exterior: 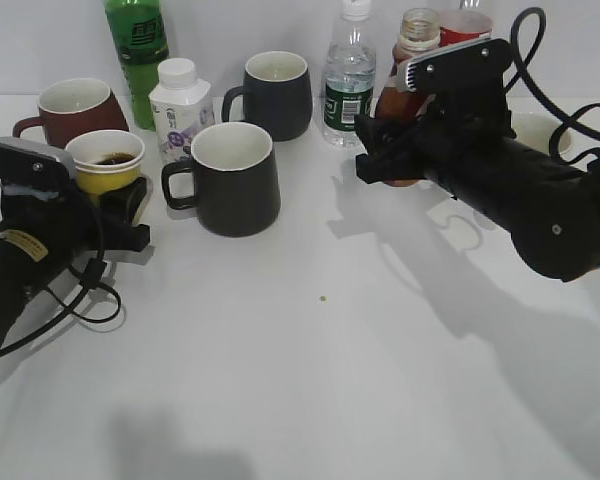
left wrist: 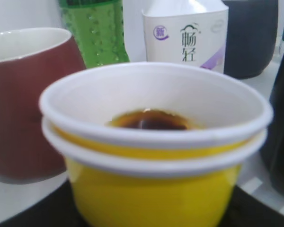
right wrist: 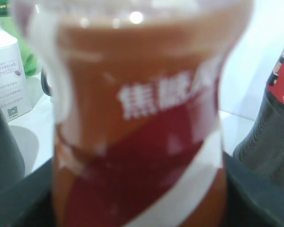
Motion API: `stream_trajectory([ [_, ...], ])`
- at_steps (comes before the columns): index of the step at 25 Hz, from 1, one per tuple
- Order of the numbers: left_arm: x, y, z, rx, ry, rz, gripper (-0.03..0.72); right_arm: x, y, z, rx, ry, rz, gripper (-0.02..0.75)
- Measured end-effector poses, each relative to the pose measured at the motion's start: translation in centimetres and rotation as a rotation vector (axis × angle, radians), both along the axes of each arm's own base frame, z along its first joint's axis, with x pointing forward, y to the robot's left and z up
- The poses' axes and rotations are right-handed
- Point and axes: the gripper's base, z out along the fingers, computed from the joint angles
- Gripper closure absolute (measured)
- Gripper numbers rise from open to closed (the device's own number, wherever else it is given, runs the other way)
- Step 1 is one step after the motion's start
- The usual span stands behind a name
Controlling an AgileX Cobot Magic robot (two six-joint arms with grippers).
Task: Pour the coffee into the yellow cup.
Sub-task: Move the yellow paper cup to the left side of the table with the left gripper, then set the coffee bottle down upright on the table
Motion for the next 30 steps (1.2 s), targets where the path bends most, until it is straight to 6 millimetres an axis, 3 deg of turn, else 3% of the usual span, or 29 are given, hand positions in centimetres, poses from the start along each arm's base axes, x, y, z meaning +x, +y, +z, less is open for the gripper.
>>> stream_trajectory([
  [8, -0.1, 0.1, -0.5, 0.009, 0.032, 0.009, 0.139, 0.0, 0.0, 0.0, -0.017, -0.006, 0.003, 0.237],
  [15, -0.9, 0.6, -0.7, 0.014, 0.064, 0.037, 0.120, 0.1, 0.0, -0.4, -0.023, -0.002, 0.003, 0.237],
  [19, -1.5, 1.0, -0.1, 0.008, 0.057, 0.055, 0.115, 0.3, 0.1, -2.0, -0.039, 0.018, 0.001, 0.237],
  [30, -3.4, 1.6, -0.7, 0.025, 0.109, 0.064, 0.113, 0.6, 0.2, -5.0, 0.010, 0.042, -0.020, 0.237],
])
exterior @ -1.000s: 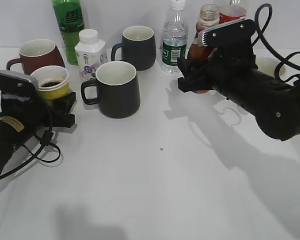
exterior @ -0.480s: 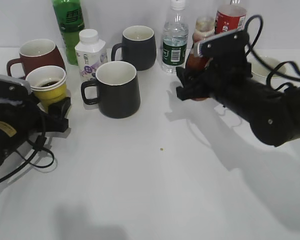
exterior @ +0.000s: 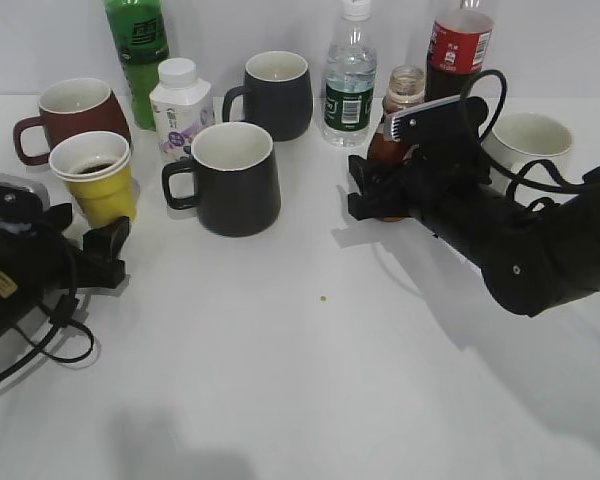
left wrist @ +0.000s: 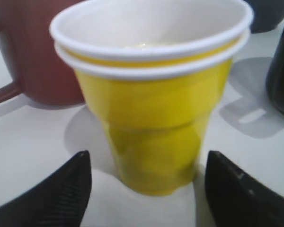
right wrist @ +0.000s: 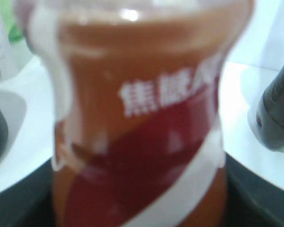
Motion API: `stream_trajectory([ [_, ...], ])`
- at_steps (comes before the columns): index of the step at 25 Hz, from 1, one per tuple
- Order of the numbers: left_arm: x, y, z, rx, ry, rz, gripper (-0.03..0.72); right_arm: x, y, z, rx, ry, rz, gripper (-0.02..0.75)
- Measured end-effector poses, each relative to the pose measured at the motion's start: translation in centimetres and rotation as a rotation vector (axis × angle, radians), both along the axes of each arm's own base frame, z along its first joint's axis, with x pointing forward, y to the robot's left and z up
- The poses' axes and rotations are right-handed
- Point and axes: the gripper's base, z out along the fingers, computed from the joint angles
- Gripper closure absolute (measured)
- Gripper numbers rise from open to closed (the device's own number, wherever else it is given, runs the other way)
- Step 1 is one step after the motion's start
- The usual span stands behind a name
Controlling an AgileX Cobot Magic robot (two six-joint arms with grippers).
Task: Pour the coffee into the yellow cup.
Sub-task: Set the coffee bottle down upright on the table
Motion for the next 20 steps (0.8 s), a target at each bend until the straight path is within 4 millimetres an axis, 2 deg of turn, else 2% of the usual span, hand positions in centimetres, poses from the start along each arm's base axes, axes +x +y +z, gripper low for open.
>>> stream_trajectory([
  [9, -2.0, 0.6, 0.5, -0.037, 0.040, 0.010, 0.113, 0.1, 0.1, -1.1, 0.032, 0.006, -0.001, 0.237],
  [14, -3.5, 1.1, 1.7, -0.085, 0.035, 0.020, 0.113, 0.1, 0.0, -1.3, 0.040, 0.015, -0.018, 0.150],
  [20, -4.4, 1.3, 3.0, -0.143, 0.040, 0.027, 0.113, -1.2, -1.2, -2.0, 0.027, 0.067, -0.060, 0.127],
])
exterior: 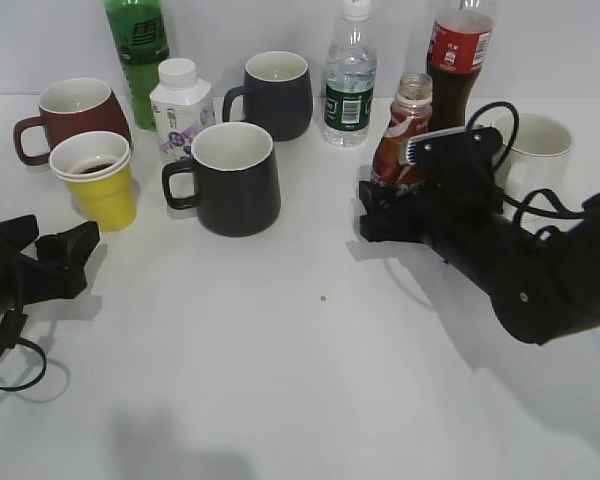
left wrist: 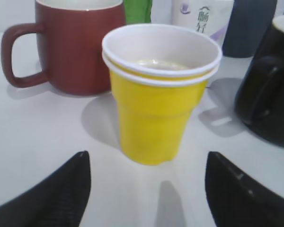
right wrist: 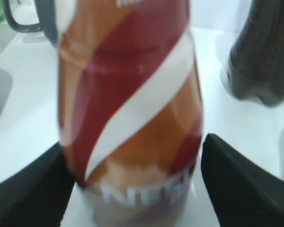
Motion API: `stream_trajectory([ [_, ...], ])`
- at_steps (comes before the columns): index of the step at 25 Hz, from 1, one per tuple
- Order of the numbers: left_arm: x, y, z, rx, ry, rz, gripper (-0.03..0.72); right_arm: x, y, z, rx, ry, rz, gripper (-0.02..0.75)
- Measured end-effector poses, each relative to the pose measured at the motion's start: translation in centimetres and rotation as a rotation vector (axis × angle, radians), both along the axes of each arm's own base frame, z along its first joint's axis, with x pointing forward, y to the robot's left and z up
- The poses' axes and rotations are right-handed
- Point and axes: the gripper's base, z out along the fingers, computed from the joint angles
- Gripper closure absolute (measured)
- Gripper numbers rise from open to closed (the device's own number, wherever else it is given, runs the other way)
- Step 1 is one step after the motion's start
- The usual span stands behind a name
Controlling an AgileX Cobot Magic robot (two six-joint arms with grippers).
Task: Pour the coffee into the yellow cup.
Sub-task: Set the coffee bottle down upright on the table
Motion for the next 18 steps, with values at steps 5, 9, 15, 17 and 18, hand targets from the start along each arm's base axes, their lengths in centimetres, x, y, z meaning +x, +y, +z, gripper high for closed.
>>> stream_trajectory([
  [5, -0.4, 0.2, 0.5, -0.014, 0.085, 0.014, 0.113, -1.0, -0.6, 0.8, 0.000, 0.012, -0.005, 0.127],
  [9, -1.0, 0.3, 1.1, -0.060, 0.168, 0.037, 0.122, -1.4, -0.7, 1.5, -0.007, 0.067, -0.002, 0.127],
  [15, -2.0, 0.6, 1.9, -0.047, 0.331, 0.058, 0.123, -2.2, -0.8, 2.9, -0.028, 0.190, 0.016, 0.129],
  [17, -2.0, 0.5, 2.3, -0.025, 0.411, 0.061, 0.123, -2.5, -0.9, 3.4, -0.037, 0.238, 0.024, 0.130],
  [18, -1.8, 0.4, 2.7, -0.019, 0.435, 0.061, 0.123, -2.7, -0.9, 3.7, -0.040, 0.257, 0.028, 0.132],
])
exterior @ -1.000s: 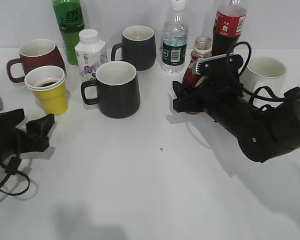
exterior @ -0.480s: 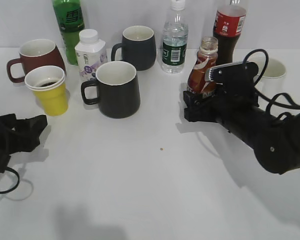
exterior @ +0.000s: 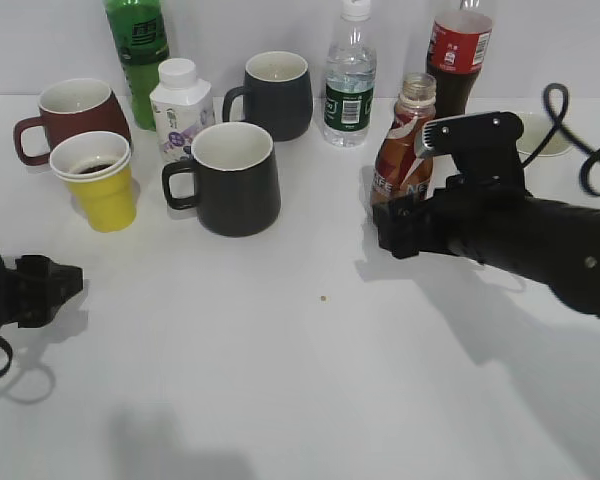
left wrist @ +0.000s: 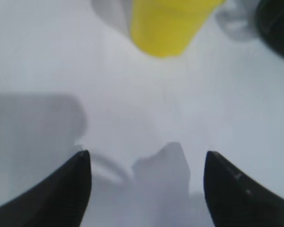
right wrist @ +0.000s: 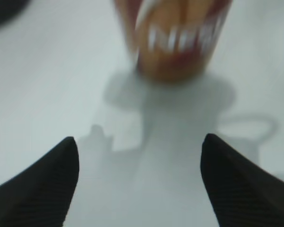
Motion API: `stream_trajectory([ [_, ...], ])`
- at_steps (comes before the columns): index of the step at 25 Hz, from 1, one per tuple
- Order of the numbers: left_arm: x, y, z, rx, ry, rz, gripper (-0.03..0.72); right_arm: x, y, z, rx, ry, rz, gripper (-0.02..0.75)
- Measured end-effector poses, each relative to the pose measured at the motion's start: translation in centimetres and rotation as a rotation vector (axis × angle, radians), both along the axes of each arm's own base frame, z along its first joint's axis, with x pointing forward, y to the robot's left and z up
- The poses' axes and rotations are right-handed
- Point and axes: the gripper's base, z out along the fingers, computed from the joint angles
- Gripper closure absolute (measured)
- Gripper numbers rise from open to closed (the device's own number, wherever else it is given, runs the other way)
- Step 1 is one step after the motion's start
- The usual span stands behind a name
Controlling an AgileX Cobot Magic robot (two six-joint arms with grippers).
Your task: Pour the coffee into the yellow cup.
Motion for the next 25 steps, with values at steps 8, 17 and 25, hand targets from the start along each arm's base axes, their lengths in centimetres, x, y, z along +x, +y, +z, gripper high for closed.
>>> stream_trajectory([
  [8, -1.0, 0.1, 3.8, 0.084, 0.313, -0.020, 0.123, -2.4, -0.5, 1.5, -0.056, 0.240, 0.046, 0.141],
  [17, -6.5, 1.7, 9.6, 0.145, 0.476, -0.048, 0.125, -6.9, -2.0, 4.7, -0.138, 0.519, 0.129, 0.142],
  [25, -12.9, 3.8, 12.8, 0.209, 0.265, -0.170, 0.137, -12.2, -4.6, 9.1, -0.214, 0.657, 0.193, 0.142],
])
